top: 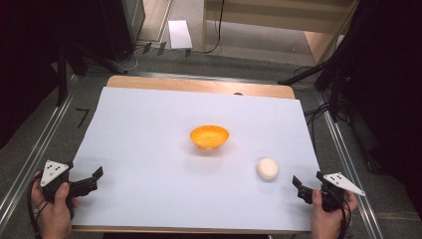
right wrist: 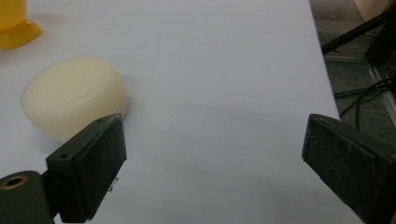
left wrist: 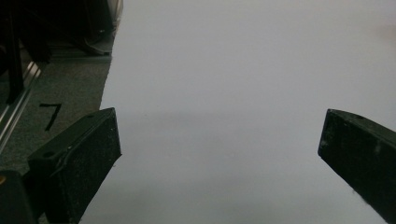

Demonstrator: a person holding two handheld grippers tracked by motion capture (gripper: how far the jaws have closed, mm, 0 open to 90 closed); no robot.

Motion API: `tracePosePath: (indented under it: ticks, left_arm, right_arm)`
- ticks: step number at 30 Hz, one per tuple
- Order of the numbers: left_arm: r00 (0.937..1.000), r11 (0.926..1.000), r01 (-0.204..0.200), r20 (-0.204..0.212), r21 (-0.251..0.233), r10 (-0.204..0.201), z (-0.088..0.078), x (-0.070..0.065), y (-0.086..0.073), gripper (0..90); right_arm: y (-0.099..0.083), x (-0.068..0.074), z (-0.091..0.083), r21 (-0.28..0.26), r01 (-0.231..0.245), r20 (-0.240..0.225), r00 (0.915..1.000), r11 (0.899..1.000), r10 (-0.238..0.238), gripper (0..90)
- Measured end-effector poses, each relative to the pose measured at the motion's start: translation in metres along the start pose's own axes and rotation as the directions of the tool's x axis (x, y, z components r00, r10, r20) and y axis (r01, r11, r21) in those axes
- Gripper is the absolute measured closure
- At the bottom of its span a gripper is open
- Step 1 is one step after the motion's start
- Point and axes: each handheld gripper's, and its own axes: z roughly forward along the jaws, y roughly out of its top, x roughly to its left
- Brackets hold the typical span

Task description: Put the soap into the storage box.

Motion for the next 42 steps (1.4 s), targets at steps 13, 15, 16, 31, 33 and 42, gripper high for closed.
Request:
tracePosePath:
  ticks: [13,15,16,31,33,42]
  left_arm:
    - [0.9999,0.9997,-0.014,-0.007,0.020,0.014,0.002,-0.002,0.001,0.0]
    - [0.9999,0.9997,-0.014,-0.009,0.022,0.014,0.002,-0.002,0.001,0.0]
    - [0.9999,0.9996,-0.013,-0.009,0.023,0.014,0.003,-0.002,0.001,0.0]
    - [0.9998,0.9993,-0.017,-0.008,0.033,0.018,0.004,-0.002,0.001,0.0]
    - [0.9998,0.9993,-0.018,-0.009,0.034,0.019,0.004,-0.002,0.001,0.0]
    - [0.9999,0.9989,-0.016,-0.004,0.045,0.017,0.004,-0.002,0.001,0.0]
  right_arm:
    - [0.003,0.014,0.012,0.114,0.091,-0.054,0.9949,0.989,-0.085,8.5]
    - [0.003,0.015,0.013,0.115,0.092,-0.063,0.9943,0.989,-0.085,8.4]
    - [0.004,0.016,0.014,0.119,0.093,-0.070,0.9939,0.989,-0.085,8.4]
    - [0.011,0.041,0.026,0.185,0.148,-0.155,0.9806,0.972,-0.120,7.1]
    - [0.012,0.045,0.027,0.198,0.154,-0.163,0.9789,0.968,-0.122,7.5]
    - [0.020,0.056,0.036,0.253,0.163,-0.183,0.9759,0.954,-0.119,12.5]
